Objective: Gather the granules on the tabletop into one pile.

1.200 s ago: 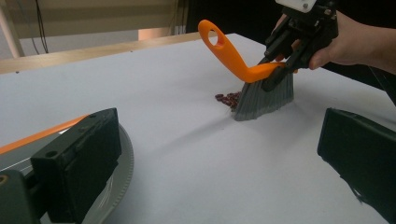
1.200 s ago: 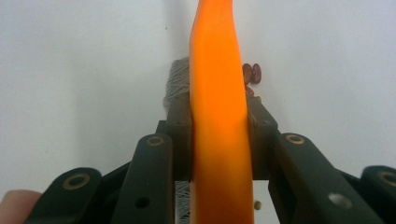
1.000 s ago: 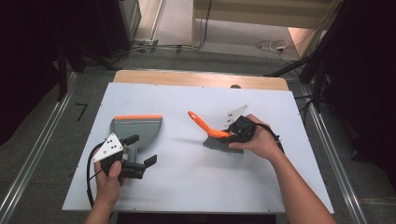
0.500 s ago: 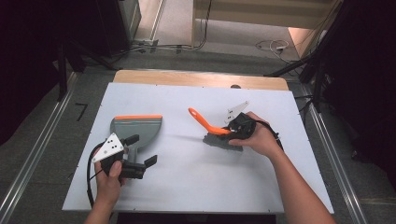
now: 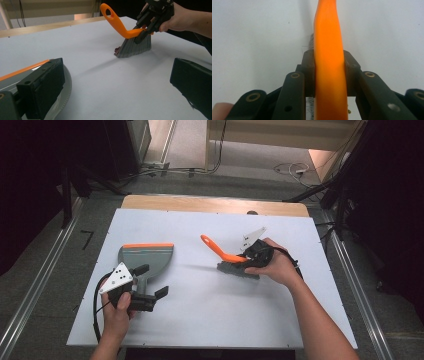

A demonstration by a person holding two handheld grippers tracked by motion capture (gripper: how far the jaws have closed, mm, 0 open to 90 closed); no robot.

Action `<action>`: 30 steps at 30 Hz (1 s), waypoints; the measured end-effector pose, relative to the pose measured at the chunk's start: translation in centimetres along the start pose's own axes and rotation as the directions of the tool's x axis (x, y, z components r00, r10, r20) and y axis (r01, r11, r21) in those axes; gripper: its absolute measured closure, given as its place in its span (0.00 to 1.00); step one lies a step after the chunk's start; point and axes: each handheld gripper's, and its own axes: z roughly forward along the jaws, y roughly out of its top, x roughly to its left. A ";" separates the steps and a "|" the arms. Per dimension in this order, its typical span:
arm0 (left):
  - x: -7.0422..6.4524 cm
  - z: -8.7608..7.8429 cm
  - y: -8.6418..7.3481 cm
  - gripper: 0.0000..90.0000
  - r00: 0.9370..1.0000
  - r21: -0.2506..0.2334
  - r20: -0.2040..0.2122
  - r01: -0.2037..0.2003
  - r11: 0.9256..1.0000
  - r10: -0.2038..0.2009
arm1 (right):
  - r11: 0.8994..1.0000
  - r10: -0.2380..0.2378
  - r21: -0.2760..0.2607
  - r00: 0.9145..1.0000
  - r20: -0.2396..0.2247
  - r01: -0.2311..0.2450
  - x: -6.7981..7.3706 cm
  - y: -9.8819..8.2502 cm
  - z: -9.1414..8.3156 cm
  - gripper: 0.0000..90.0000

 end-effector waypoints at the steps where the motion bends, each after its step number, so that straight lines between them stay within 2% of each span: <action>1: 0.0 0.0 0.0 0.00 1.000 0.000 0.000 0.001 1.000 -0.001 | 1.000 -0.002 0.000 1.000 0.005 0.002 0.0 0.0 -0.1 0.76; 7: 0.0 0.0 0.0 0.00 1.000 -0.001 0.001 0.002 1.000 -0.002 | 1.000 0.010 -0.011 1.000 0.007 -0.010 0.5 0.0 -1.2 0.76; 11: 0.0 0.0 0.0 0.00 1.000 -0.001 0.001 0.003 1.000 -0.003 | 0.999 0.026 -0.036 0.999 0.031 -0.025 0.6 0.0 -2.4 0.76; 14: -0.1 0.0 0.0 0.00 1.000 -0.003 0.003 0.003 1.000 -0.003 | 0.997 0.063 -0.052 0.996 0.058 -0.060 0.5 -0.1 -3.3 0.76; 16: 0.0 0.0 0.0 0.00 1.000 -0.002 0.002 0.002 1.000 -0.002 | 0.994 0.107 -0.048 0.989 0.105 -0.102 0.5 -0.3 -3.7 0.76; 18: 0.0 0.0 0.0 0.00 1.000 -0.004 0.002 0.002 1.000 -0.002 | 0.986 0.162 -0.048 0.975 0.154 -0.157 0.3 -0.7 -4.1 0.76; 19: 0.0 0.0 0.0 0.00 1.000 -0.004 0.002 0.004 1.000 -0.003 | 0.981 0.191 -0.056 0.965 0.180 -0.183 0.3 -1.0 -4.3 0.76; 21: 0.0 0.0 0.0 0.00 1.000 -0.003 0.002 0.003 1.000 -0.003 | 0.963 0.268 -0.073 0.937 0.223 -0.258 0.2 -1.7 -4.5 0.76; 22: 0.0 0.0 0.0 0.00 1.000 -0.005 0.003 0.003 1.000 -0.003 | 0.951 0.310 -0.080 0.913 0.265 -0.300 0.1 -2.1 -4.5 0.76; 24: -0.1 0.0 0.0 0.00 1.000 -0.002 0.002 0.002 1.000 -0.002 | 0.925 0.374 -0.082 0.851 0.368 -0.371 0.1 -2.7 -4.4 0.76; 25: -0.1 0.0 0.0 0.00 1.000 -0.004 0.004 0.004 1.000 -0.004 | 0.915 0.393 -0.076 0.831 0.394 -0.397 0.0 -3.0 -4.3 0.76; 26: -0.1 0.1 0.0 0.00 1.000 -0.005 0.004 0.004 1.000 -0.004 | 0.904 0.411 -0.067 0.814 0.410 -0.422 -0.2 -3.4 -4.2 0.76; 27: -0.1 0.1 0.0 0.00 1.000 -0.004 0.004 0.004 1.000 -0.004 | 0.882 0.450 -0.068 0.792 0.414 -0.466 -0.2 -3.6 -4.0 0.76; 29: -0.1 0.1 0.0 0.00 1.000 -0.004 0.005 0.004 1.000 -0.004 | 0.864 0.480 -0.068 0.774 0.414 -0.500 -0.2 -3.9 -3.5 0.76; 30: -0.1 0.1 0.0 0.00 1.000 -0.002 0.005 0.003 1.000 -0.003 | 0.834 0.528 -0.090 0.738 0.420 -0.545 0.1 -4.0 -3.0 0.76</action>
